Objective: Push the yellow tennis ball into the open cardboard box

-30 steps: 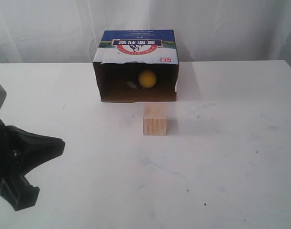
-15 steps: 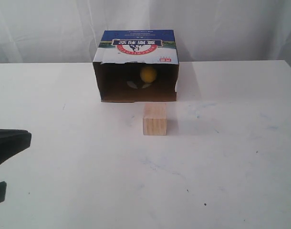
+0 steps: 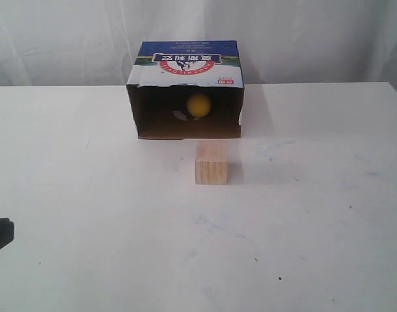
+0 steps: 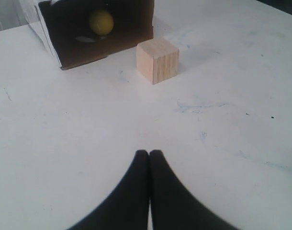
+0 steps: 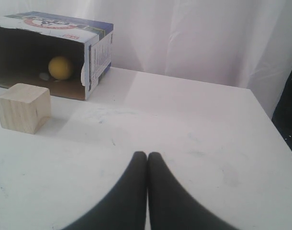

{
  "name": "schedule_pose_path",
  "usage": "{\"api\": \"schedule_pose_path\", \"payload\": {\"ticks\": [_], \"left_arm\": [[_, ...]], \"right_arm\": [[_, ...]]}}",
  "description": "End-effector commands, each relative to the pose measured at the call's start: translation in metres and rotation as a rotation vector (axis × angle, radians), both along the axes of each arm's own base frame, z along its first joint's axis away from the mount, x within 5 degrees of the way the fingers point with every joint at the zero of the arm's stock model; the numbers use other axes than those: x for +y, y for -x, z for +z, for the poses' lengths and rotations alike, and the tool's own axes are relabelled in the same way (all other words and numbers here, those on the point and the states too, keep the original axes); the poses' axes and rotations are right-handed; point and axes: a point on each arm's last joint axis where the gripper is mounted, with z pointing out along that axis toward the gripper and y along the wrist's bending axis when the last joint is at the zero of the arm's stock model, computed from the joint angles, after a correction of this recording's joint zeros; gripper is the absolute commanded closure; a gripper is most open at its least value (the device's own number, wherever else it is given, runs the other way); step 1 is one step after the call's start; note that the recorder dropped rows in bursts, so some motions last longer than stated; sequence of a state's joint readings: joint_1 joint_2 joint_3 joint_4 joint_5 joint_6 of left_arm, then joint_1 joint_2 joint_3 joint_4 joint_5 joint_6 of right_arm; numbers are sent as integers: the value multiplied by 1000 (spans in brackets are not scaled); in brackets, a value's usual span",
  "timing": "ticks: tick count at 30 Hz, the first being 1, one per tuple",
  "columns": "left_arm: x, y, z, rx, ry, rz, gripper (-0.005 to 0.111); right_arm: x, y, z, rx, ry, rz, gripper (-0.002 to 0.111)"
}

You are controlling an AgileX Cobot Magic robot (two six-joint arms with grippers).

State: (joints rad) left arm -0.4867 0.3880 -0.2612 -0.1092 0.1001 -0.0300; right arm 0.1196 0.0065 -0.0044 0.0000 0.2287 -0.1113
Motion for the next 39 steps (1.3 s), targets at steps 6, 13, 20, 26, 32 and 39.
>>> {"api": "schedule_pose_path", "payload": {"ticks": [6, 13, 20, 26, 32, 39], "left_arm": [[6, 10, -21, -4, 49, 22, 107], [8, 15, -42, 47, 65, 36, 107], [9, 16, -55, 120, 113, 69, 107], [10, 18, -69, 158, 86, 71, 107], [12, 18, -71, 138, 38, 64, 107], [12, 18, -72, 124, 11, 61, 107]], "right_arm": [[0, 0, -1, -8, -3, -1, 108], [0, 0, -1, -8, -3, -1, 108], [0, 0, 0, -10, -3, -1, 108], [0, 0, 0, -10, -3, -1, 108], [0, 0, -1, -6, -21, -4, 108], [0, 0, -1, -6, -21, -4, 108]]}}
